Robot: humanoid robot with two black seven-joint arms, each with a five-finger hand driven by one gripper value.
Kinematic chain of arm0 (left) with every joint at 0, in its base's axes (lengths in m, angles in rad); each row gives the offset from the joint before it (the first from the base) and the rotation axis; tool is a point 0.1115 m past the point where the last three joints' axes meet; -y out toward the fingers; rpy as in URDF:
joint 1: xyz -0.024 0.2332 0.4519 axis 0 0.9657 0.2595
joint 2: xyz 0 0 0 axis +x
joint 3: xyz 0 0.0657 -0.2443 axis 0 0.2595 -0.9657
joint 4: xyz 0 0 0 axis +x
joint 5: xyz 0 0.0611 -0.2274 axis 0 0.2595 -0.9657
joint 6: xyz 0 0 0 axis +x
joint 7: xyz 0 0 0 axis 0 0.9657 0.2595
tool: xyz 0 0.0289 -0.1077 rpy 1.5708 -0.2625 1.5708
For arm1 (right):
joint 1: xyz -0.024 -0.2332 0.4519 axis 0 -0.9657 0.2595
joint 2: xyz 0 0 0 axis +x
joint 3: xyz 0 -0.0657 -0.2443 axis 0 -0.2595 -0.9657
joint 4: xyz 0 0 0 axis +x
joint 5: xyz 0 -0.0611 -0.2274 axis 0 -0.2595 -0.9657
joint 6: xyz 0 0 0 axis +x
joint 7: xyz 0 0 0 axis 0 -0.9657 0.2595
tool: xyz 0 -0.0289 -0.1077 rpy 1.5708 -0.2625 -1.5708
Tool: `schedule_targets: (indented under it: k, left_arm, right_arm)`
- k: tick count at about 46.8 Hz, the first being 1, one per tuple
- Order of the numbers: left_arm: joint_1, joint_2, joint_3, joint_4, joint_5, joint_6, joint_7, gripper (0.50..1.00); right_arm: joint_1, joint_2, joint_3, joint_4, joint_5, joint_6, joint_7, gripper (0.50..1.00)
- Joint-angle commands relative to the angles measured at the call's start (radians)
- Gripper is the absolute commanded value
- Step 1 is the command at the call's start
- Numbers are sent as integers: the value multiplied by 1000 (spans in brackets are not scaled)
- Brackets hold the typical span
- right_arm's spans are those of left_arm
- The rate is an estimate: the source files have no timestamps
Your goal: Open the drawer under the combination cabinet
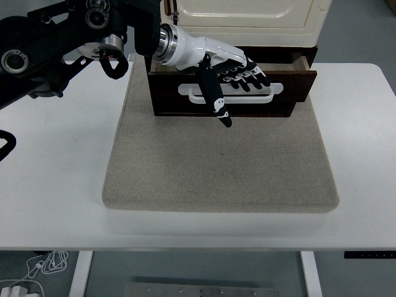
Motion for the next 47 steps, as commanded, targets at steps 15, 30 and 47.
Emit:
schedule_targets:
  k: [15,30,47]
  left_arm:
    - [1,-5,35,-1,45,19,5,1000]
    - [-1,-9,52,-2,45,30,9,1000]
    - [-1,-7,52,-12,42,11,11,1000]
  right_arm:
    - [0,0,0,0,0,0,0,928]
    - [0,0,0,0,0,0,0,928]
    - [0,0,0,0,0,0,0,928]
